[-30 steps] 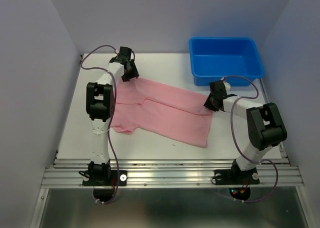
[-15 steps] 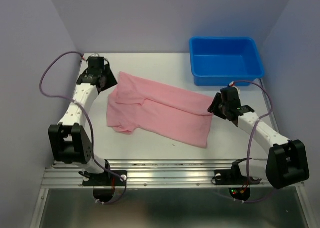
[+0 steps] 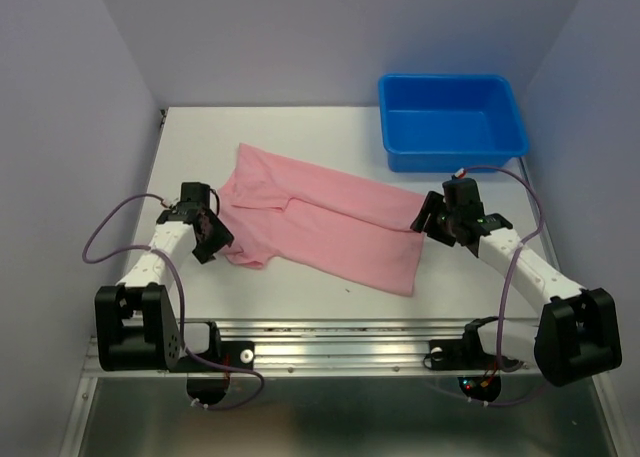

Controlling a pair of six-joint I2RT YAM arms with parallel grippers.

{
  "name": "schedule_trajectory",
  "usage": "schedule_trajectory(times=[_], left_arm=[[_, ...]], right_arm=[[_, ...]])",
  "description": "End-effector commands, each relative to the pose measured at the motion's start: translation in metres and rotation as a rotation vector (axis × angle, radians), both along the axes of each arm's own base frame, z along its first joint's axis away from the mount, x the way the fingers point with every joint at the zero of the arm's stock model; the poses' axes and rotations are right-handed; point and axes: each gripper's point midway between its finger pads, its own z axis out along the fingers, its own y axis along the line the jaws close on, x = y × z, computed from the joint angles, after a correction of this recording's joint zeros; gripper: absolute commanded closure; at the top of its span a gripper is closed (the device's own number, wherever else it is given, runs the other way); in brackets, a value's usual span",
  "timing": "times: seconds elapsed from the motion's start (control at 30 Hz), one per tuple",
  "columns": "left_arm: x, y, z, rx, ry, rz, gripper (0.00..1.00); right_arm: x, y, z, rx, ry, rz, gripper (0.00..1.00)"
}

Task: Roll the t-shirts
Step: Fold the T-shirt at the center of the board.

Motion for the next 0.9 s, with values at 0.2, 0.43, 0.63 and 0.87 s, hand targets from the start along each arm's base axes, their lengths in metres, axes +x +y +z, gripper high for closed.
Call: schedule_trajectory(times=[0.2, 0.43, 0.63, 0.87], left_arm=[[0.003, -0.014, -0.024, -0.095, -0.020, 0.075, 0.49], [0.010, -0.014, -0.035, -0.090, -0.012, 0.061, 0.50], [0.018, -0.009, -0.044, -0.052, -0.001, 0.049, 0.61], [0.033, -0.004, -0.031, -0.015, -0.011, 0.023, 1.00]], right_arm=[[0.003, 0.001, 0.006, 0.000, -0.008, 0.018, 0.33], [0.002, 0.001, 0.006, 0.004, -0.005, 0.018, 0.32], [0.002, 0.000, 0.008, 0.005, -0.012, 0.007, 0.32], [-0.001, -0.006, 0.013, -0.015, -0.020, -0.013, 0.31]])
